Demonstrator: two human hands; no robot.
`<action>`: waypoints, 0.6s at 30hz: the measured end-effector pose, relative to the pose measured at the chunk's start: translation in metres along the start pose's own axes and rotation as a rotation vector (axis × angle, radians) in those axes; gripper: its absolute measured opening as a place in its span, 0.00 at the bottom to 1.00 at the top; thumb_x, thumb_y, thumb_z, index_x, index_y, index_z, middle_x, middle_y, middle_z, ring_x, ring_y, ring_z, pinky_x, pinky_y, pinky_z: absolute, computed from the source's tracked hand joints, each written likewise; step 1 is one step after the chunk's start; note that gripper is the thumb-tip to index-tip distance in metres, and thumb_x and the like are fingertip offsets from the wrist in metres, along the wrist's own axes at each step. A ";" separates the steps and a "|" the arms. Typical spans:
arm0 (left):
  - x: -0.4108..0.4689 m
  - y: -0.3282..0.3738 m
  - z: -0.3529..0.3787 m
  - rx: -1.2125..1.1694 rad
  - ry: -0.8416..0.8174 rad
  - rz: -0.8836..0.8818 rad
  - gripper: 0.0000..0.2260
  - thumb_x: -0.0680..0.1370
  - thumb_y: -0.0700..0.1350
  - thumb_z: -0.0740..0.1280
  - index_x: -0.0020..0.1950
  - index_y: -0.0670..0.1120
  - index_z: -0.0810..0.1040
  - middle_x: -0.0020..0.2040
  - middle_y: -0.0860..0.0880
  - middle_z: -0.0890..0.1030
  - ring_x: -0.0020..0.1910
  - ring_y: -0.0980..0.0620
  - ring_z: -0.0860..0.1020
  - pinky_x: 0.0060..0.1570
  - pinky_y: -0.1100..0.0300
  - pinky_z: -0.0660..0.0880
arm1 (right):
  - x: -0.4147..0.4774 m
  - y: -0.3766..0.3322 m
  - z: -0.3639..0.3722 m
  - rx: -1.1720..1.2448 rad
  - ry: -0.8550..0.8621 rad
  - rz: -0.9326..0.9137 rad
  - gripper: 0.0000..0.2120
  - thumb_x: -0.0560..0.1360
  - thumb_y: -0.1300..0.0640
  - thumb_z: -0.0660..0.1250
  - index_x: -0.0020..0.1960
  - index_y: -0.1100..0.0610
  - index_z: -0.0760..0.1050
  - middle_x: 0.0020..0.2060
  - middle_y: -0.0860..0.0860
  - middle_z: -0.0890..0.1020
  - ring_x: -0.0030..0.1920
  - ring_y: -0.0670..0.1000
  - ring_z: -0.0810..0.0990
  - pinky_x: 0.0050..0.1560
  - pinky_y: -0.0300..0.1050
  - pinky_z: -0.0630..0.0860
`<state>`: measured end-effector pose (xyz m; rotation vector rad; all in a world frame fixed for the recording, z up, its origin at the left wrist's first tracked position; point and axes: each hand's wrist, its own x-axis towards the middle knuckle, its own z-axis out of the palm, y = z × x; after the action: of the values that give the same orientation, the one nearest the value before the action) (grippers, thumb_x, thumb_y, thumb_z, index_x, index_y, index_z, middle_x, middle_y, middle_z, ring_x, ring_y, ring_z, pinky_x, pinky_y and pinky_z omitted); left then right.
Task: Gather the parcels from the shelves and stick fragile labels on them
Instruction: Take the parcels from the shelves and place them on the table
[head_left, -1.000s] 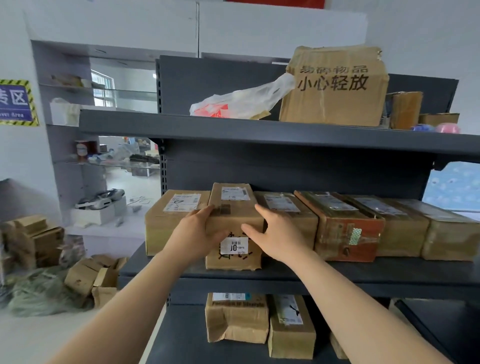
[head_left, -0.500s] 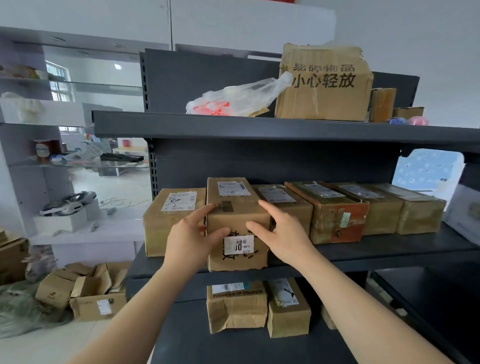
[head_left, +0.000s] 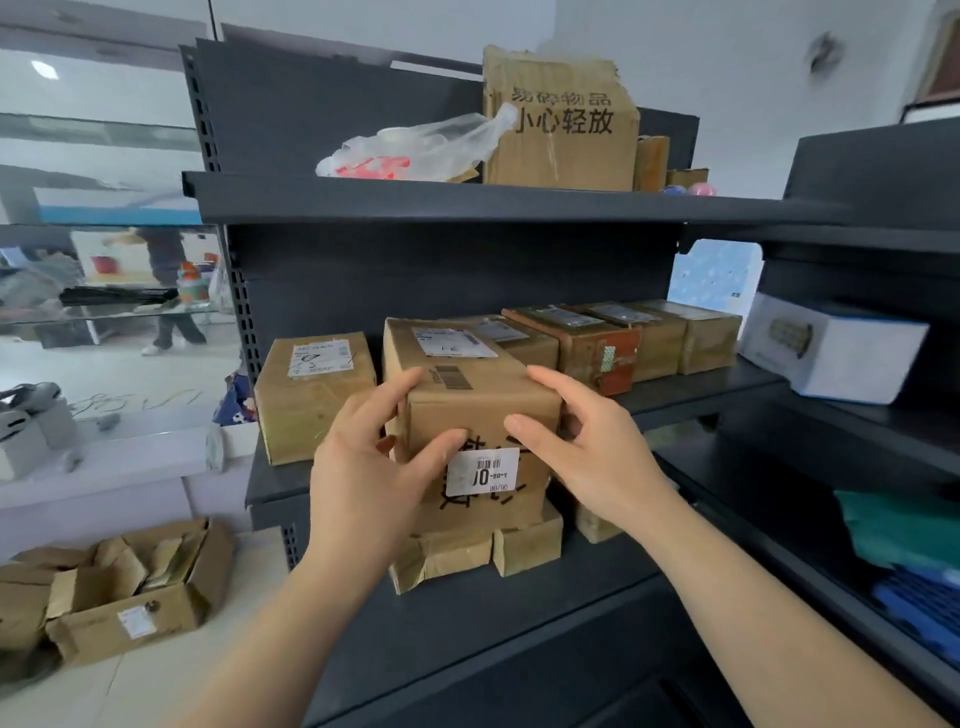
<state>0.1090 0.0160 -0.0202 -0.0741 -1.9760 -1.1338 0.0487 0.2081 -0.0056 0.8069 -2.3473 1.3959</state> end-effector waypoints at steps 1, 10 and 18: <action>-0.007 0.008 -0.003 -0.001 -0.006 0.016 0.27 0.66 0.55 0.75 0.63 0.65 0.72 0.54 0.66 0.74 0.55 0.66 0.74 0.51 0.61 0.77 | -0.009 -0.005 -0.005 -0.003 0.009 -0.003 0.32 0.70 0.39 0.67 0.71 0.45 0.64 0.58 0.37 0.75 0.54 0.46 0.79 0.53 0.45 0.79; -0.068 0.080 0.000 -0.079 -0.039 0.102 0.28 0.64 0.62 0.69 0.64 0.64 0.72 0.57 0.60 0.75 0.57 0.60 0.76 0.51 0.60 0.78 | -0.095 -0.034 -0.069 0.009 0.098 0.000 0.32 0.69 0.38 0.67 0.70 0.42 0.65 0.58 0.38 0.76 0.54 0.40 0.78 0.49 0.44 0.81; -0.141 0.148 0.065 -0.210 -0.208 0.012 0.26 0.64 0.56 0.73 0.60 0.66 0.71 0.56 0.65 0.74 0.55 0.66 0.74 0.52 0.59 0.77 | -0.194 -0.024 -0.158 -0.083 0.193 0.122 0.32 0.69 0.41 0.69 0.71 0.46 0.65 0.60 0.45 0.77 0.56 0.42 0.78 0.51 0.45 0.80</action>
<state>0.2222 0.1980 -0.0302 -0.3252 -2.0252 -1.3694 0.2130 0.3981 -0.0115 0.4903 -2.3196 1.3472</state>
